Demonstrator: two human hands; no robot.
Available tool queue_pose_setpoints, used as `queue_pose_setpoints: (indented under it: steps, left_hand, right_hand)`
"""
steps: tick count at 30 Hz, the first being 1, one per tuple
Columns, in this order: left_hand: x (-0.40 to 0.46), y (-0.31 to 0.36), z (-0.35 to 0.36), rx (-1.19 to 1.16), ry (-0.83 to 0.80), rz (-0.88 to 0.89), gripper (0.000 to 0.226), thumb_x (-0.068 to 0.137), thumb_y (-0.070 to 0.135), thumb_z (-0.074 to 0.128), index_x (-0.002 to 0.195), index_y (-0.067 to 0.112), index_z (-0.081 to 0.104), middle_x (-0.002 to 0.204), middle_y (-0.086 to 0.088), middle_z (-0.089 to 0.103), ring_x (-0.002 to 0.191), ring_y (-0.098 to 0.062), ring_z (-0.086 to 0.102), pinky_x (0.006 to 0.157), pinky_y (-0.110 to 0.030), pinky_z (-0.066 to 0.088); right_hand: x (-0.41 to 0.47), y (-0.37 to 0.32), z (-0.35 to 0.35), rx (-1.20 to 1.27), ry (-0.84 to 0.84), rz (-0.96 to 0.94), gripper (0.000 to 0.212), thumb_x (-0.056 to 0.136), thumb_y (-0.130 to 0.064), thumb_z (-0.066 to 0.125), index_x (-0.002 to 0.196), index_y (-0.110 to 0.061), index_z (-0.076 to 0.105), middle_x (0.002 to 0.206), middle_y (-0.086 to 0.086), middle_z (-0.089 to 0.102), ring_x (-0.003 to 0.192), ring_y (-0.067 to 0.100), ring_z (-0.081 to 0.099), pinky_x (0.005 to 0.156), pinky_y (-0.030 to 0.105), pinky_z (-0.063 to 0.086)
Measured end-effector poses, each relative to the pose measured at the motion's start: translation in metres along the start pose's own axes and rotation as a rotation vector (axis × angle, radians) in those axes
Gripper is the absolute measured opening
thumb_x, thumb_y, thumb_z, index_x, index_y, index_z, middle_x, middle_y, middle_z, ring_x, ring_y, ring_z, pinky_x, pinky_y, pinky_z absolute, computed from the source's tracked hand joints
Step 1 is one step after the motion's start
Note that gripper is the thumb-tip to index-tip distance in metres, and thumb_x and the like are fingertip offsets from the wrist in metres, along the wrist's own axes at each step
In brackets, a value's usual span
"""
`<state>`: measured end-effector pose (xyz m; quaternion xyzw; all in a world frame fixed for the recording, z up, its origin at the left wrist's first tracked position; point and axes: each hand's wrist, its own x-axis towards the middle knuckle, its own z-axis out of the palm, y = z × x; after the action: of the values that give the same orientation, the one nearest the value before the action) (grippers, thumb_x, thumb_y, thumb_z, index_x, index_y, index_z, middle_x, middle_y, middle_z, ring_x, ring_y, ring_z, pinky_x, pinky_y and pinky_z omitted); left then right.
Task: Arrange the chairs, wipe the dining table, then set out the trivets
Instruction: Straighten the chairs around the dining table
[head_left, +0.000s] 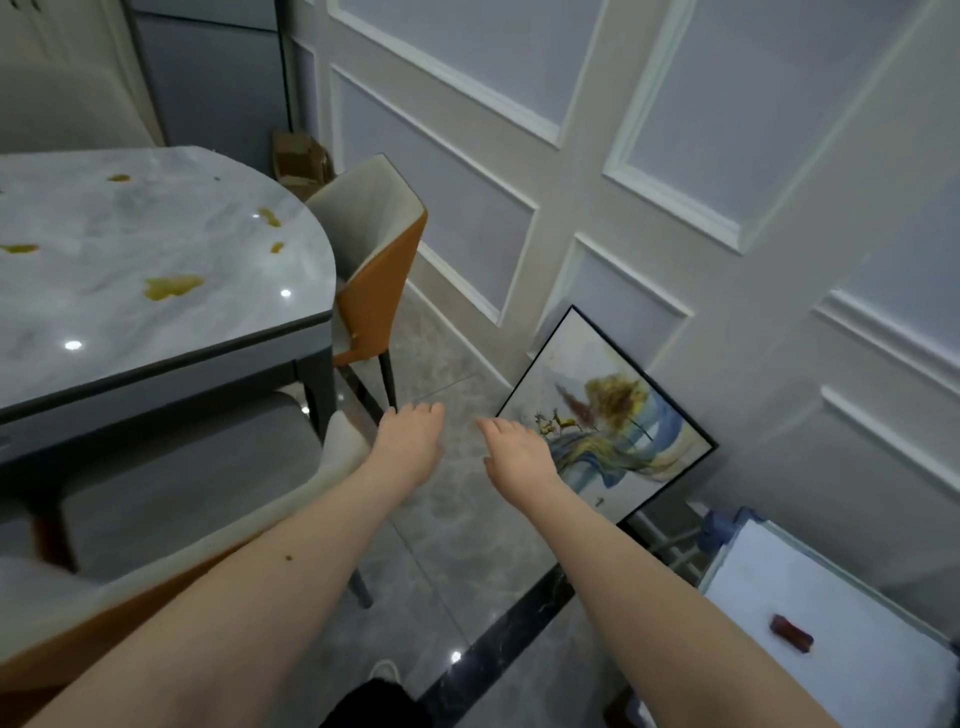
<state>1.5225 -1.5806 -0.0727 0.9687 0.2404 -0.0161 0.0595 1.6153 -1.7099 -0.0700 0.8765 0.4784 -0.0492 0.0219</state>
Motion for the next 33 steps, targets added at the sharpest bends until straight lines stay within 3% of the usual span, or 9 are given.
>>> queue_pose_setpoints:
  steps: [9, 15, 26, 29, 33]
  left_hand:
    - [0.145, -0.024, -0.02, -0.042, -0.055, -0.001, 0.029, 0.093, 0.023, 0.05, 0.119, 0.011, 0.044, 0.125, -0.009, 0.054, 0.117, -0.028, 0.05, 0.093, -0.037, 0.04]
    - [0.224, -0.044, -0.017, -0.052, -0.067, -0.037, 0.033, 0.094, 0.026, 0.05, 0.123, 0.012, 0.042, 0.125, -0.007, 0.054, 0.117, -0.026, 0.049, 0.093, -0.036, 0.041]
    - [0.417, -0.056, 0.0, -0.085, -0.072, -0.25, 0.041, 0.093, 0.029, 0.052, 0.129, 0.015, 0.042, 0.125, -0.005, 0.053, 0.115, -0.024, 0.05, 0.091, -0.034, 0.04]
    - [0.471, -0.056, -0.013, -0.115, -0.001, -0.325, 0.043, 0.092, 0.031, 0.053, 0.131, 0.016, 0.042, 0.125, -0.005, 0.053, 0.114, -0.024, 0.05, 0.092, -0.035, 0.042]
    - [0.525, -0.069, -0.029, -0.144, 0.131, -0.397, 0.028, 0.09, 0.029, 0.053, 0.115, 0.016, 0.049, 0.11, -0.004, 0.057, 0.102, -0.023, 0.055, 0.084, -0.033, 0.042]
  right_hand:
    - [0.124, 0.06, -0.027, 0.028, -0.019, 0.085, 0.05, 0.097, -0.011, 0.045, 0.145, -0.013, 0.032, 0.142, 0.007, 0.044, 0.127, 0.026, 0.043, 0.099, 0.035, 0.037]
    - [0.212, 0.098, -0.03, 0.049, -0.042, 0.074, 0.052, 0.094, -0.006, 0.042, 0.144, -0.012, 0.033, 0.141, 0.009, 0.046, 0.125, 0.027, 0.045, 0.098, 0.036, 0.038]
    - [0.421, 0.183, -0.03, 0.046, -0.056, -0.156, 0.051, 0.093, -0.013, 0.048, 0.143, -0.013, 0.035, 0.139, 0.01, 0.047, 0.124, 0.027, 0.046, 0.097, 0.034, 0.036]
    - [0.48, 0.21, -0.046, 0.02, -0.062, -0.243, 0.054, 0.093, -0.012, 0.047, 0.145, -0.012, 0.032, 0.14, 0.009, 0.046, 0.126, 0.028, 0.045, 0.099, 0.034, 0.034]
    - [0.555, 0.23, -0.062, 0.037, -0.046, -0.331, 0.055, 0.093, -0.012, 0.048, 0.145, -0.013, 0.032, 0.141, 0.009, 0.046, 0.126, 0.027, 0.045, 0.1, 0.034, 0.034]
